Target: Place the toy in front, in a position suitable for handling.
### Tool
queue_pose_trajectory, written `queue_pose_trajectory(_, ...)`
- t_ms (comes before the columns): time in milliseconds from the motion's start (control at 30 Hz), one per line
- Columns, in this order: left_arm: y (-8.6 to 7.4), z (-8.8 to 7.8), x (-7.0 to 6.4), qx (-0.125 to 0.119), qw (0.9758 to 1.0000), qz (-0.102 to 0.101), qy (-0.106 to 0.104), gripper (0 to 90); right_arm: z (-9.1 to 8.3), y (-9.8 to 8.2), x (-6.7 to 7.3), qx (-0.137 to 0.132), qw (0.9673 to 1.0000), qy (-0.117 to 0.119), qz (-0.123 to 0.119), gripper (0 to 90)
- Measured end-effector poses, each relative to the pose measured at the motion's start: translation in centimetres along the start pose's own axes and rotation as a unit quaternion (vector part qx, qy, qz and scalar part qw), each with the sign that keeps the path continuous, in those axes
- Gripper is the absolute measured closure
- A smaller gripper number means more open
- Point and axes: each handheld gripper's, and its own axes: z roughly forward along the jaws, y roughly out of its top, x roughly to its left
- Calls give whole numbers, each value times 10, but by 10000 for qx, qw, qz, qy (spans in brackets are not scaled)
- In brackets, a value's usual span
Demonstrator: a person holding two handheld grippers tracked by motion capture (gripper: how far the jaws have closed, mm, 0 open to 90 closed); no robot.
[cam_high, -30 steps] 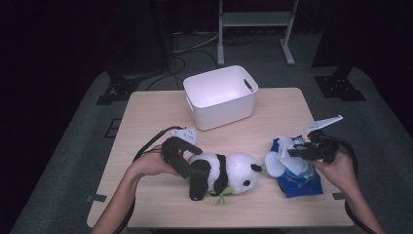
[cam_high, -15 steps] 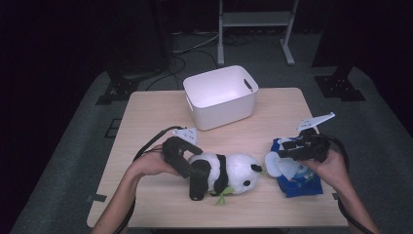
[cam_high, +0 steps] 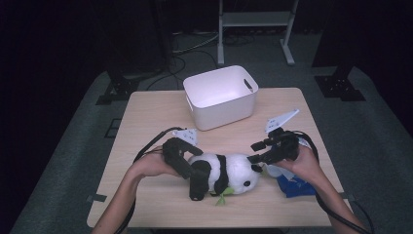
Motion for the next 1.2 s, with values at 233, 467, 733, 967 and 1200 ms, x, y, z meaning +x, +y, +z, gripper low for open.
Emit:
queue_pose_trajectory(233,-2,3,1,-30,9999,-124,46,135,22,14,9,332,9987,294,-260,405)
queue_pose_trajectory(467,1,6,4,60,9995,-267,143,175,39,18,16,699,9961,285,-454,367)
queue_pose_trajectory(733,2,6,8,-95,9993,-304,178,337,46,20,19,832,9946,-3,-628,641)
queue_pose_trajectory(967,8,-4,12,-306,9989,-184,294,386,41,28,16,706,9949,-250,-676,710)
queue_pose_trajectory(1200,19,-2,19,-161,9980,-221,579,360,43,36,6,616,9951,-394,-669,719)
